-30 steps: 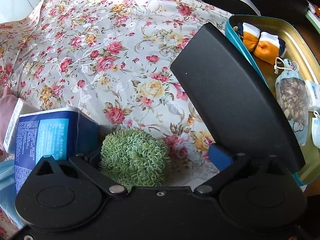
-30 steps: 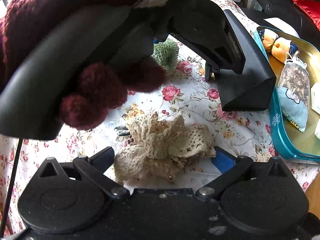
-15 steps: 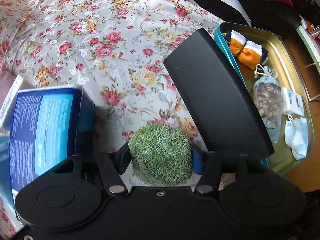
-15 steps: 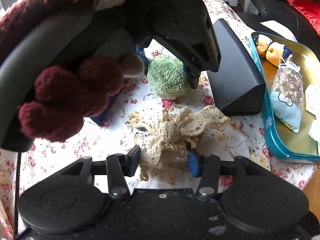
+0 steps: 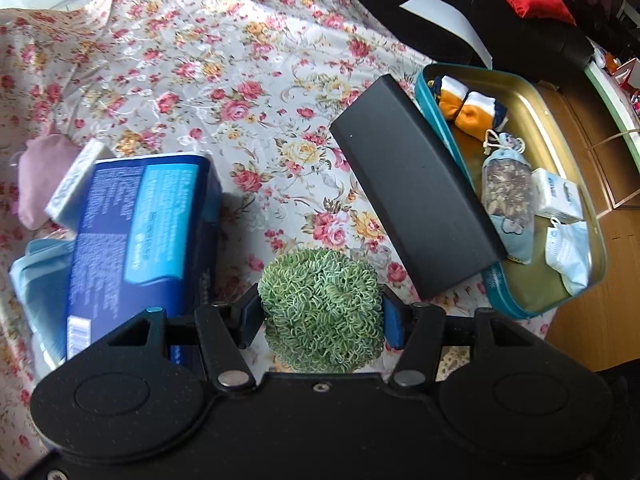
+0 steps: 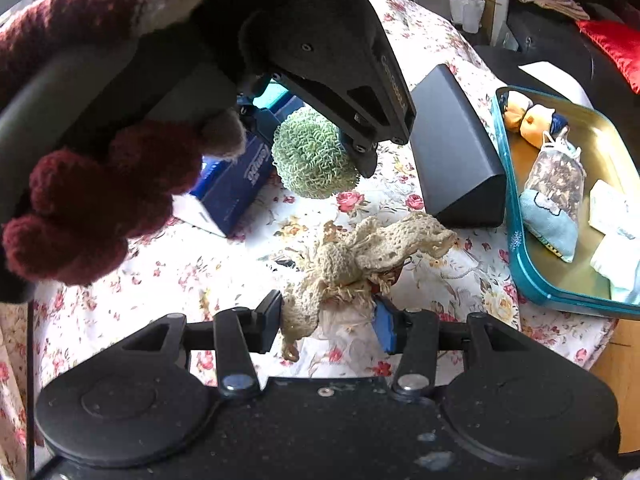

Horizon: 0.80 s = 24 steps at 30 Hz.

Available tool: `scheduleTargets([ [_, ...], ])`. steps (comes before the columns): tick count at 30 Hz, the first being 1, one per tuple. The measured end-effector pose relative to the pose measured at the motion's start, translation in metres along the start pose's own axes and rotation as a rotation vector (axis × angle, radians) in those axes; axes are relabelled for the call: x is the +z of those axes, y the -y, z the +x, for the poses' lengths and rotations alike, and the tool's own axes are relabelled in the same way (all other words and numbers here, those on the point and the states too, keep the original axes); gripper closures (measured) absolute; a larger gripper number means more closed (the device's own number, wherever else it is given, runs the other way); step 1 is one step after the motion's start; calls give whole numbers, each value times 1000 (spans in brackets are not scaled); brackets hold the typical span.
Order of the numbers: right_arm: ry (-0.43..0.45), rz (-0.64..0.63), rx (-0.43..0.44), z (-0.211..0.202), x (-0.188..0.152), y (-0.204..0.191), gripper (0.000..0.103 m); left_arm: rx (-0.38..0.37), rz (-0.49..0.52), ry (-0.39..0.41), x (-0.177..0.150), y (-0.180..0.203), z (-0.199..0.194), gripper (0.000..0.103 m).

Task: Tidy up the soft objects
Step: 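Lift the lace doily with the right tool while the left tool lifts the green ball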

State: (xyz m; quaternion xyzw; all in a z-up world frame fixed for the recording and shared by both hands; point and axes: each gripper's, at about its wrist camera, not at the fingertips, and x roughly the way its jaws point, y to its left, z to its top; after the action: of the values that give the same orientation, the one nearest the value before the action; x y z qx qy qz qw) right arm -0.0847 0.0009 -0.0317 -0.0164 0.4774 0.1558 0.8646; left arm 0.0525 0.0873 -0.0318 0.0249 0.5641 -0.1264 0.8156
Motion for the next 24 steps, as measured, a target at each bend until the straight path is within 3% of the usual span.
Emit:
scheduleTargets([
  [12, 67, 28, -44, -37, -4, 10, 56, -20, 9, 77, -10, 15, -44, 48],
  [24, 137, 175, -187, -63, 5, 94, 56, -93, 87, 131, 23, 78, -55, 48],
])
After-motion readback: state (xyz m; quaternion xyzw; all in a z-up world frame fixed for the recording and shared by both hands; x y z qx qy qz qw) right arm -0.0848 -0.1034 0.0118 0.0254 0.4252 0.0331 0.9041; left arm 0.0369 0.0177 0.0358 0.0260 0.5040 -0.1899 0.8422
